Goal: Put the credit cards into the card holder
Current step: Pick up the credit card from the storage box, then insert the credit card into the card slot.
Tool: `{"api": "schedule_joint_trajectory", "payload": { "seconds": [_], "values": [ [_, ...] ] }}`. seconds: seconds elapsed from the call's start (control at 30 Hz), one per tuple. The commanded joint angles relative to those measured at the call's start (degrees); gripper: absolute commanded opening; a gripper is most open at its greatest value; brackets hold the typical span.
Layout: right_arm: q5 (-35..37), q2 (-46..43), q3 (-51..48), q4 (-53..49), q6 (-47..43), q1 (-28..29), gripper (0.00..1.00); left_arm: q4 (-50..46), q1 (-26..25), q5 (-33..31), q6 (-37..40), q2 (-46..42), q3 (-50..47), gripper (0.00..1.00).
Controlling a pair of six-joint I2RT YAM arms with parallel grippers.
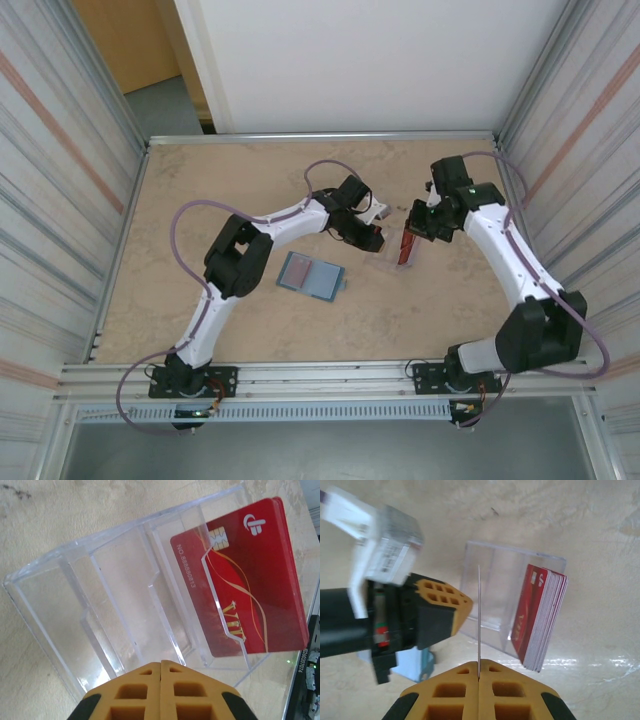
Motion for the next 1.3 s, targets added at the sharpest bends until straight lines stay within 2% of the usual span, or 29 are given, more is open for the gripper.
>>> {"api": "schedule_joint_trajectory", "payload": {
  "seconds": [0.0,0.13,0.2,0.3,0.43,0.63,0.77,0.93,1.27],
  "values": [
    [-3.16,-6.23,-2.70,2.16,2.15,-0.37,0.00,-3.33,0.68,-0.37,-0.08,-6.95,0.72,0.05],
    [-7.37,-14.18,-10.78,11.34,7.26,0.78,0.00,-4.41,1.27,-3.89,2.69,-10.92,0.55,0.15],
    [-7.20,-17.09,-13.39,14.25,9.14,2.54,0.00,-4.71,1.83,-5.23,3.76,-14.38,-1.04,0.19],
    [-4.94,-19.64,-15.31,16.63,10.66,6.80,0.00,-4.50,3.55,-5.76,6.13,-20.21,-6.75,0.23],
    [-1.28,-20.14,-17.62,20.45,12.03,14.18,0.00,-2.79,8.38,-6.64,9.49,-30.27,-18.55,0.25],
    [-0.77,-16.31,-23.39,34.02,16.18,22.21,0.00,-3.82,19.64,-7.00,12.75,-40.72,-32.37,0.11],
    [-1.36,-10.32,-23.48,38.18,17.20,25.27,0.00,1.27,26.52,-5.30,11.15,-46.23,-41.62,0.02],
    [-4.42,-1.92,-23.63,42.21,21.15,26.07,0.00,-8.35,27.70,-4.56,16.45,-41.45,-39.47,0.00],
    [-11.69,13.73,-20.93,51.24,26.79,29.50,0.00,-10.90,27.14,-0.92,16.72,-31.94,-38.72,0.00]
  ]
}}
